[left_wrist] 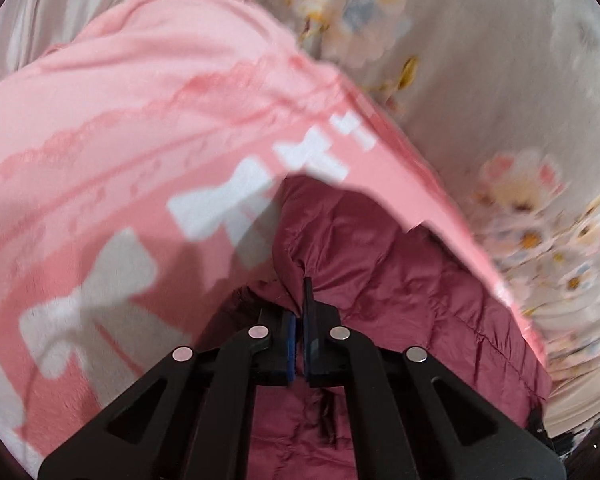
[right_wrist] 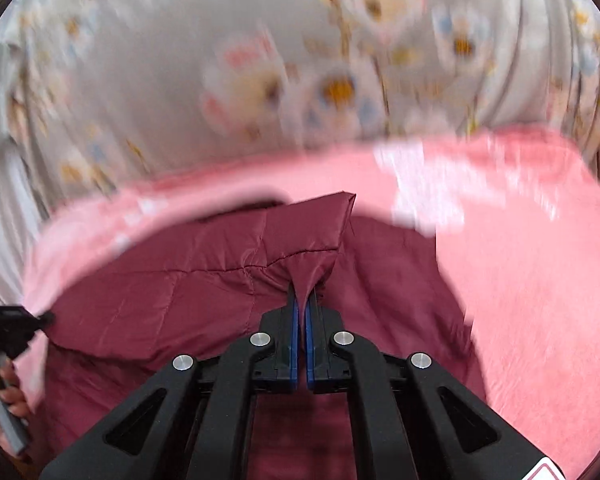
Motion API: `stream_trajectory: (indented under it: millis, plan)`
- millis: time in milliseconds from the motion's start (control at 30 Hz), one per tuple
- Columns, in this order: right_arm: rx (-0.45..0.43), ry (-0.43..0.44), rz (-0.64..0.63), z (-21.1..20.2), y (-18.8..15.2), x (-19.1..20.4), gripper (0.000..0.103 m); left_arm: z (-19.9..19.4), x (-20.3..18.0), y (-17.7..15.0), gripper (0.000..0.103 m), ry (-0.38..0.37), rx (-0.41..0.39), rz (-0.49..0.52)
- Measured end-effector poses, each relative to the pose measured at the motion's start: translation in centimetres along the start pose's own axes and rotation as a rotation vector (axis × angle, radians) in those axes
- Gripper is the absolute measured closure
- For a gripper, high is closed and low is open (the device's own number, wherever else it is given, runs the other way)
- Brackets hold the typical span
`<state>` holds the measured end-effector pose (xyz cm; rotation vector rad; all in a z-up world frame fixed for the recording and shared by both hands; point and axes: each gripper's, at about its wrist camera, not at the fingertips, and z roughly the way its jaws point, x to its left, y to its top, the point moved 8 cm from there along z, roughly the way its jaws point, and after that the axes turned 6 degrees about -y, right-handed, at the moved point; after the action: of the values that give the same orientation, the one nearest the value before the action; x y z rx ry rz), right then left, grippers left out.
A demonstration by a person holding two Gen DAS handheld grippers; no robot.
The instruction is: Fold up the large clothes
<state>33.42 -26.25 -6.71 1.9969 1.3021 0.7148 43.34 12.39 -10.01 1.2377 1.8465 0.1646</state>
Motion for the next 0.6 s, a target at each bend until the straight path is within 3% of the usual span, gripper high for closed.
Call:
stream_trajectory:
  millis: [167, 600]
  plan:
    - [0.116, -0.003, 0.019, 2.9, -3.0, -0.9, 0.101, 2.3, 2.5, -2.3, 0.102, 0.055, 0.073, -0.014]
    - [0.154, -0.028, -0.003, 3.6, -3.9, -0.7, 0.099, 2.5, 1.1, -3.7, 0.102, 0.240, 0.061, 0.211]
